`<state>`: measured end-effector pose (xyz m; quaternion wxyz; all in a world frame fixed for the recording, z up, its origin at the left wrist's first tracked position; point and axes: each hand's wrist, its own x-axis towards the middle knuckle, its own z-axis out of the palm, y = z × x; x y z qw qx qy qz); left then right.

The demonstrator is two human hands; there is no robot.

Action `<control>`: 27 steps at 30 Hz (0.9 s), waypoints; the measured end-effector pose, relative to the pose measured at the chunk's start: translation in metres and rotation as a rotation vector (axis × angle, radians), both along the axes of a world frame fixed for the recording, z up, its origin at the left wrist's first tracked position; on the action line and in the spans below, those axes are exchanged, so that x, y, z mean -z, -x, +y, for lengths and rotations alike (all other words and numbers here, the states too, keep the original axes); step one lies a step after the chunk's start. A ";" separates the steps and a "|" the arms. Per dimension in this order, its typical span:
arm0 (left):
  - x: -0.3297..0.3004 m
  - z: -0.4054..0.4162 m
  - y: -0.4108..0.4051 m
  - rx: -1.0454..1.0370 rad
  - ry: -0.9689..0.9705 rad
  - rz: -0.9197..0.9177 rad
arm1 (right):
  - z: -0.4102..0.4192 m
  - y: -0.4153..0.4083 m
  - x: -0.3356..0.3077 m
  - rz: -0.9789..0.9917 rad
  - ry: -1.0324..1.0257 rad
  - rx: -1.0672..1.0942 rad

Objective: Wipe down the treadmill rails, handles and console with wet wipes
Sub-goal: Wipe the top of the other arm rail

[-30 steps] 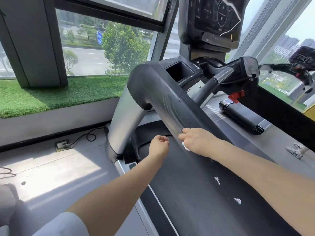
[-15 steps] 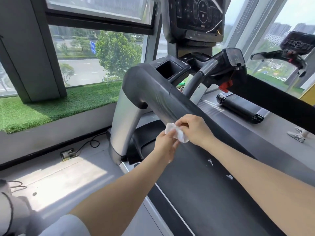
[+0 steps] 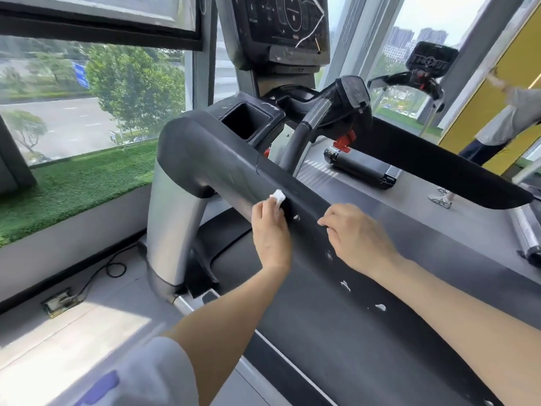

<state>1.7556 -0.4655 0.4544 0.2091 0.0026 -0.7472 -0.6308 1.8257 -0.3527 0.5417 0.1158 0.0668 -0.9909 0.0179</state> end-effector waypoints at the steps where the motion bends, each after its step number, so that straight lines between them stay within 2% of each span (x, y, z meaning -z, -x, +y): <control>1: 0.006 0.001 -0.009 0.039 -0.010 0.026 | 0.000 -0.002 0.003 0.017 -0.011 -0.011; 5: 0.014 -0.002 -0.021 0.124 -0.056 0.070 | -0.002 -0.004 0.016 0.076 -0.055 -0.020; 9: -0.005 -0.008 0.002 0.024 -0.114 -0.041 | -0.003 -0.002 0.024 0.165 -0.131 -0.085; 11: -0.006 -0.005 0.000 0.006 -0.083 -0.057 | -0.004 -0.001 0.025 0.171 -0.169 -0.114; 16: 0.010 0.012 -0.038 0.160 0.002 -0.032 | -0.003 -0.001 0.027 0.201 -0.192 -0.133; 22: 0.000 -0.001 -0.002 0.000 -0.049 -0.098 | 0.001 -0.003 0.034 0.214 -0.212 -0.129; 27: 0.011 0.015 -0.030 0.132 -0.014 -0.050 | 0.004 -0.003 0.037 0.236 -0.235 -0.154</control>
